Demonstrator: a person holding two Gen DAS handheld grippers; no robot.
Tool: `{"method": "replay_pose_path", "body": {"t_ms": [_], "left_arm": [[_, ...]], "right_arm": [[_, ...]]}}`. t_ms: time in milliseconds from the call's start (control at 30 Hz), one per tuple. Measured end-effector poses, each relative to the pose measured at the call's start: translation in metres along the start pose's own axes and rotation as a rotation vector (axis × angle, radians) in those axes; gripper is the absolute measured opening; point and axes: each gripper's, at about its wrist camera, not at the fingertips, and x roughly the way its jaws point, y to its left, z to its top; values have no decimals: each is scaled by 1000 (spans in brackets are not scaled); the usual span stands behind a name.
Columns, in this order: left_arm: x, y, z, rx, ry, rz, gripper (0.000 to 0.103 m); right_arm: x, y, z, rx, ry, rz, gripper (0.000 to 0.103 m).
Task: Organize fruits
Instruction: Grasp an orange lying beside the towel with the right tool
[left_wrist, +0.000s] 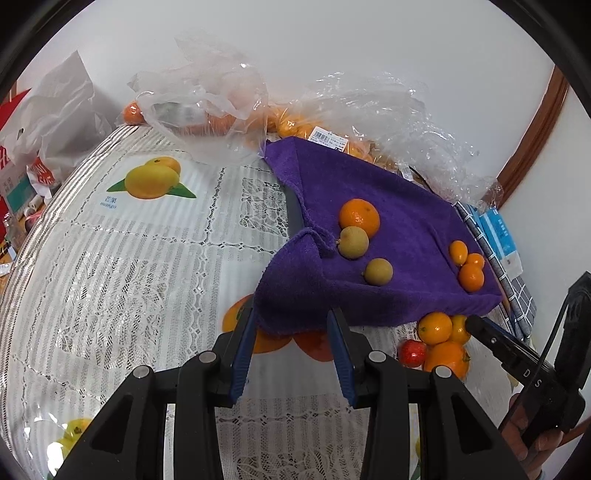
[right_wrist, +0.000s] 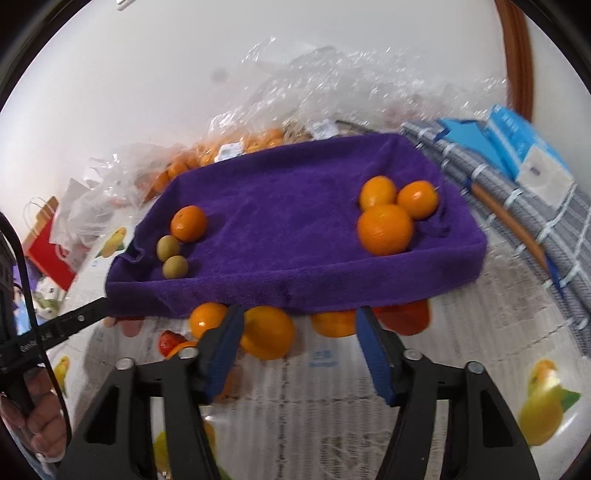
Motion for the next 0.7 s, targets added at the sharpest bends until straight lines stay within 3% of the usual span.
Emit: {"method": "replay_pose_path", "body": {"t_ms": [167,233,333,700], "left_arm": [[1,1,1,-4,4,-6,37],[1,1,0,-1,3,-8,37],[1,-1,0,5,2,-11,37],[-3,2,0,0,-2,-37,37]], "right_arm": [[9,8,-1,-21,33,41,53],[12,11,-2,-31,45,56,48],[10,16,-1,-39,50,84,33],[-11,-2,-6,-31,13,-29,32]]}}
